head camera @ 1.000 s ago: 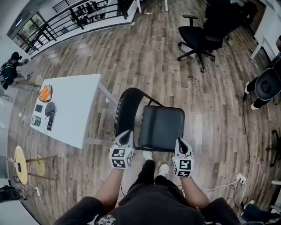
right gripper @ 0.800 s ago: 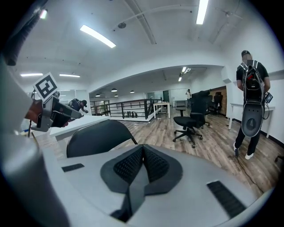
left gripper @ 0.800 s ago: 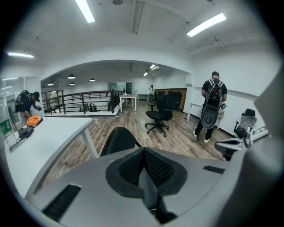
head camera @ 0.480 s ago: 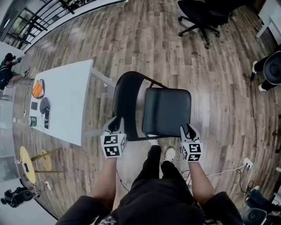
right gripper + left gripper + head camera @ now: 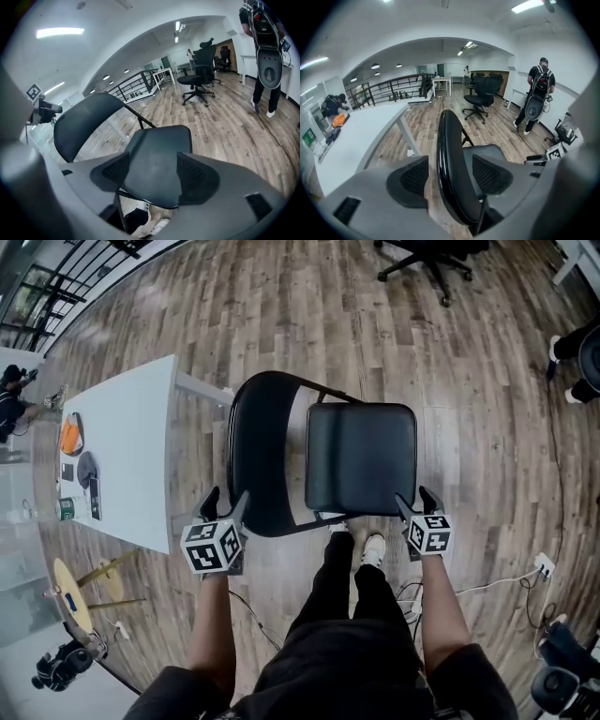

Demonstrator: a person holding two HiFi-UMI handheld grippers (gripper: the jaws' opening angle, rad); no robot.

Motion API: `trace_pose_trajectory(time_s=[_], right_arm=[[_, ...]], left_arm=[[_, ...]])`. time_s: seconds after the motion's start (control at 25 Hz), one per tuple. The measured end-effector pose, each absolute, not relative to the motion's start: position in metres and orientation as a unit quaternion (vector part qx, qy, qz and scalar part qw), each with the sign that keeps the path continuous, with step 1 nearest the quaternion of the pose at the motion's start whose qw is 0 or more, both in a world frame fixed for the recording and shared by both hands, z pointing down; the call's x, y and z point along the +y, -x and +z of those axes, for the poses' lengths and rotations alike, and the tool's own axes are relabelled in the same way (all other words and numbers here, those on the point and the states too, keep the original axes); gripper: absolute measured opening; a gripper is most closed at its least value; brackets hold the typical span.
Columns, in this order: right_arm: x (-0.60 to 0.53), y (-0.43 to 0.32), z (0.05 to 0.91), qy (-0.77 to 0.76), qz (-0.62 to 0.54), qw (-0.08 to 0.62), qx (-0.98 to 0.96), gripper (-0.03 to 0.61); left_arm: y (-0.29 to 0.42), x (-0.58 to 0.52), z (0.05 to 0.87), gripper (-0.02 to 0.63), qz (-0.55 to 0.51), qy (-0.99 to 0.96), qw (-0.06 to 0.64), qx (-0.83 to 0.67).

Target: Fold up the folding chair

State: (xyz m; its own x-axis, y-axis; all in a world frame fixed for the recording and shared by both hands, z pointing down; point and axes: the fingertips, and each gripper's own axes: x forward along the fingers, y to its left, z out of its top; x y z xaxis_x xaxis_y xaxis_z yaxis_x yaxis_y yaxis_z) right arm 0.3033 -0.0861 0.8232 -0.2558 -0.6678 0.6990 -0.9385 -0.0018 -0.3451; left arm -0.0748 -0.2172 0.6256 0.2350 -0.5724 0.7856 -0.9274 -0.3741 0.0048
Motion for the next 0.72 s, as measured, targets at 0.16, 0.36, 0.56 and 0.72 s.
trace_pose_trajectory(time_s=[0.16, 0.36, 0.56, 0.72], right_arm=[[-0.078, -0.319, 0.884, -0.568, 0.443, 0.192, -0.666, 0.301], [-0.064, -0.333, 0.953, -0.564, 0.492, 0.197, -0.633, 0.301], [-0.058, -0.344, 1.009, -0.528, 0.533, 0.194, -0.631, 0.301], [-0.057, -0.344, 1.036, -0.496, 0.572, 0.167, -0.632, 0.301]], left_arm=[[0.070, -0.227, 0.647, 0.282, 0.345, -0.741, 0.301, -0.492], [0.070, -0.230, 0.671, 0.282, 0.338, -0.742, 0.338, -0.470], [0.068, -0.239, 0.684, 0.282, 0.358, -0.748, 0.327, -0.453], [0.064, -0.246, 0.696, 0.281, 0.360, -0.749, 0.340, -0.441]])
